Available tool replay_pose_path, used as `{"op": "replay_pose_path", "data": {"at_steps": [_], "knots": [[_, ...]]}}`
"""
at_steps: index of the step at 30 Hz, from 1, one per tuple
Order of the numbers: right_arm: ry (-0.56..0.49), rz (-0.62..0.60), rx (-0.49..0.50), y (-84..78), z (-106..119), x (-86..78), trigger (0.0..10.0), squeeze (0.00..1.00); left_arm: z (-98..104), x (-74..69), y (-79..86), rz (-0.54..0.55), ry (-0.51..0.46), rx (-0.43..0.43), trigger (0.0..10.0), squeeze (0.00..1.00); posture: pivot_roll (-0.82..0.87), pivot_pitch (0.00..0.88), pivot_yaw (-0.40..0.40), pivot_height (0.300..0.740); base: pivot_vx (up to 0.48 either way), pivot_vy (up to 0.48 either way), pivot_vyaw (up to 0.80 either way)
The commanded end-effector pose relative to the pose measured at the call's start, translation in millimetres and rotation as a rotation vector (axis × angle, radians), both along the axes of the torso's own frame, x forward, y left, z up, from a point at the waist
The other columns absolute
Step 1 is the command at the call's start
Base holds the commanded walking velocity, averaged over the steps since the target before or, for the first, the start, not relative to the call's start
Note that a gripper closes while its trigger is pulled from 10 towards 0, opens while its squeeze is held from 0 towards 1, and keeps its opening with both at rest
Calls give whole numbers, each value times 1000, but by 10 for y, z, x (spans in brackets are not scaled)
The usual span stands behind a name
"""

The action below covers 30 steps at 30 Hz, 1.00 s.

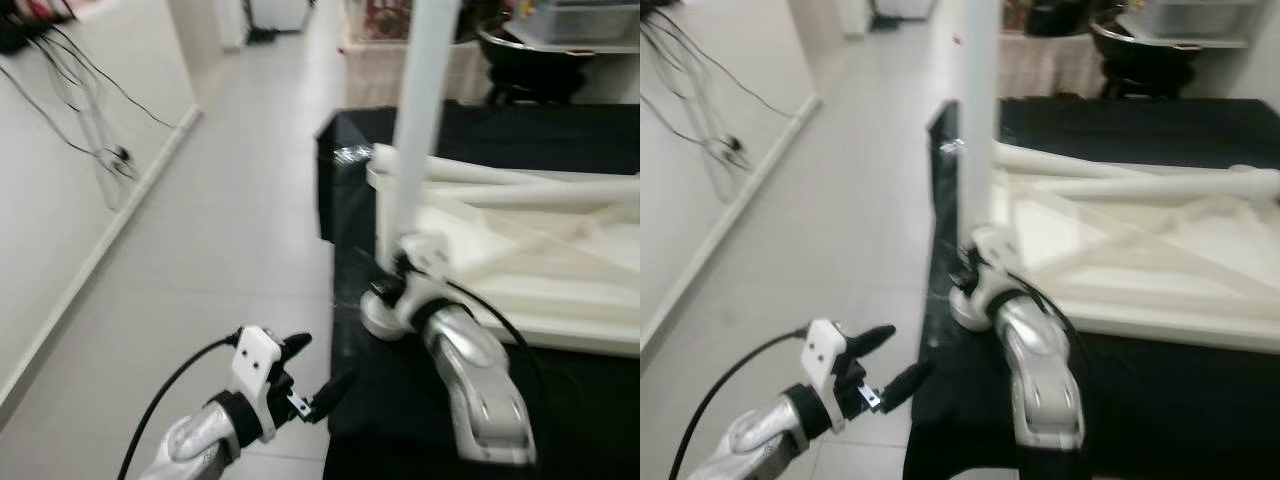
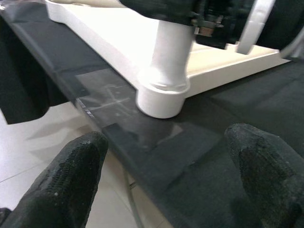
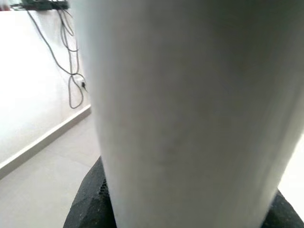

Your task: Building children table

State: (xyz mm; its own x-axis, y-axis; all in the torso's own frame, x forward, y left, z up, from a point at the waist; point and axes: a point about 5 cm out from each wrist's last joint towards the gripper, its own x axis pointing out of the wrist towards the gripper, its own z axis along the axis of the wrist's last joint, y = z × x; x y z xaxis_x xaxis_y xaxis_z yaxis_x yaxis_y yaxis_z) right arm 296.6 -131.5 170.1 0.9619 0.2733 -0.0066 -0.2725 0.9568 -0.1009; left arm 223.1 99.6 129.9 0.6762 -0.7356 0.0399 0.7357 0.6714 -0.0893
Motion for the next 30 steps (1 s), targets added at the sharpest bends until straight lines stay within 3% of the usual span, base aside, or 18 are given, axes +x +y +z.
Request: {"op": "replay_pose_path", "data": {"at_steps": [1, 4, 5, 6, 7, 8, 9, 10, 13, 15, 17, 20, 21, 24, 26, 30], "knots": [[215, -82, -59, -129, -402, -38, 0, 0, -27, -12, -5, -17, 16, 5, 10000, 0, -22, 158, 33, 740, 0, 0, 0], [203, -73, -59, -64, -381, 31, 0, 0, -35, -9, -10, -25, 18, 9, 10000, 0, -17, 151, 31, 740, 0, 0, 0], [208, -62, -64, -20, -363, 56, 6039, 0, -35, -9, -10, -20, 17, 8, 10000, 0, -17, 153, 30, 740, 0, 0, 0], [208, -62, -64, -20, -363, 56, 6039, 0, -35, -9, -10, -20, 17, 8, 10000, 0, -17, 153, 30, 740, 0, 0, 0], [199, -31, -53, 30, -327, 84, 10000, 0, -33, -7, -8, -11, 15, 5, 10000, 0, -16, 153, 27, 740, 0, 0, 0], [185, 22, -21, 74, -275, 117, 10000, 886, -31, -6, -7, -6, 13, 3, 10000, 0, -15, 153, 28, 740, 0, 0, 0], [180, 33, 1, 117, -225, 109, 10000, 886, -29, -5, -7, -4, 12, 2, 10000, 0, -15, 153, 28, 740, 0, 0, 0], [165, 97, 30, 165, -161, 117, 10000, 1000, -28, -5, -7, -4, 12, 1, 10000, 0, -14, 156, 25, 740, 0, 0, 0], [89, 331, 108, 262, 63, 151, 10000, 1000, -28, 0, -5, -5, 12, 1, 10000, 0, -15, 155, 26, 740, 0, 0, 0], [75, 390, 117, 282, 108, 144, 10000, 1000, -28, 1, -4, -6, 12, 0, 10000, 0, -15, 155, 26, 740, 0, 0, 0], [26, 551, 61, 262, 231, 174, 10000, 953, -21, 10, -13, -8, 11, -1, 10000, 0, -16, 156, 28, 740, 0, 0, 0], [12, 591, 36, 246, 265, 189, 10000, 953, -18, 14, -18, -8, 10, -2, 10000, 0, -13, 157, 28, 740, 0, 0, 0], [26, 664, -24, 226, 259, 233, 10000, 0, -14, 18, -20, -8, 9, -3, 10000, 0, -14, 158, 29, 740, 0, 0, 0], [45, 716, -107, 197, 218, 295, 10000, 0, -8, 19, -25, -8, 8, -4, 10000, 0, -8, 159, 28, 740, 0, 0, 0], [92, 727, -145, 132, 184, 490, 10000, 0, -1, 11, -41, -8, 7, -6, 10000, 0, 1, 165, 19, 740, 0, 0, 0], [100, 704, -127, 125, 217, 615, 10000, 0, 4, -3, -53, -5, 6, -8, 10000, 0, 4, 170, 16, 740, 0, 0, 0]]}}
